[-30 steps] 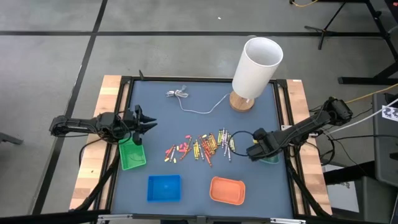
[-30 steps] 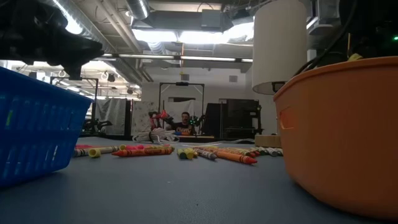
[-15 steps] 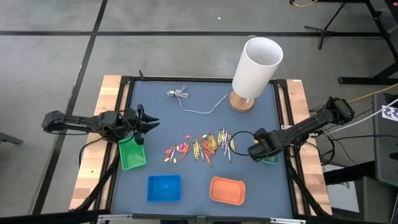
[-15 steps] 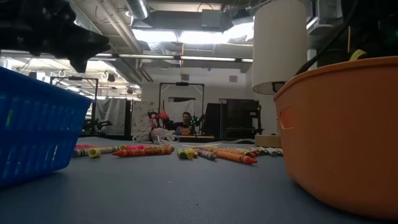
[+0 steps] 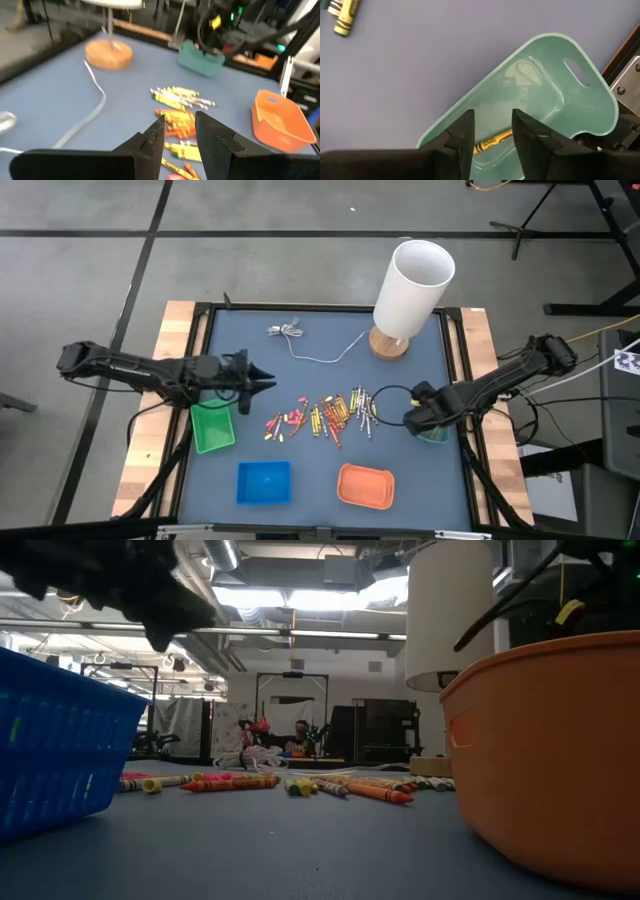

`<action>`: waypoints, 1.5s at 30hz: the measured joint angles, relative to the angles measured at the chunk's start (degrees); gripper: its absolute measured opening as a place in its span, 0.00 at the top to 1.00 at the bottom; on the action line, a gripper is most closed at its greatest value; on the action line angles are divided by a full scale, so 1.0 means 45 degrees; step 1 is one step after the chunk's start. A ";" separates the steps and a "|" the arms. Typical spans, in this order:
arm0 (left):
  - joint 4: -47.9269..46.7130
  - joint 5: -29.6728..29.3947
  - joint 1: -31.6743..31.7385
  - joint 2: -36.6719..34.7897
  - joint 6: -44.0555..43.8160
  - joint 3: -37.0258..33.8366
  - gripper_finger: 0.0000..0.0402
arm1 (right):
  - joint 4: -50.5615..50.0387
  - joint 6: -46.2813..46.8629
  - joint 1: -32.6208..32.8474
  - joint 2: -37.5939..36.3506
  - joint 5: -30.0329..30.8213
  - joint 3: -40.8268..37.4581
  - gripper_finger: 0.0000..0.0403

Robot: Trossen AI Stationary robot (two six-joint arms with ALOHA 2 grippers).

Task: Sort crayons
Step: Put the orange crayon into the green bin

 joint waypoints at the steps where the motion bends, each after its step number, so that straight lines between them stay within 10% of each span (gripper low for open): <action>1: -0.0136 0.0213 -0.0004 0.0441 -0.0157 0.0210 0.77 | 0.0002 -0.0002 0.0000 -0.0042 0.0067 0.0000 0.68; 17: -0.2387 0.0732 -0.1325 0.5868 -0.2364 0.2238 0.77 | 0.2086 -0.1596 0.0000 -0.0094 0.1071 0.0005 0.68; 45: -0.3274 -0.0601 -0.2268 0.8807 -0.3700 0.2247 0.77 | 0.8524 -0.7325 -0.0005 -0.0094 0.2076 0.0005 0.68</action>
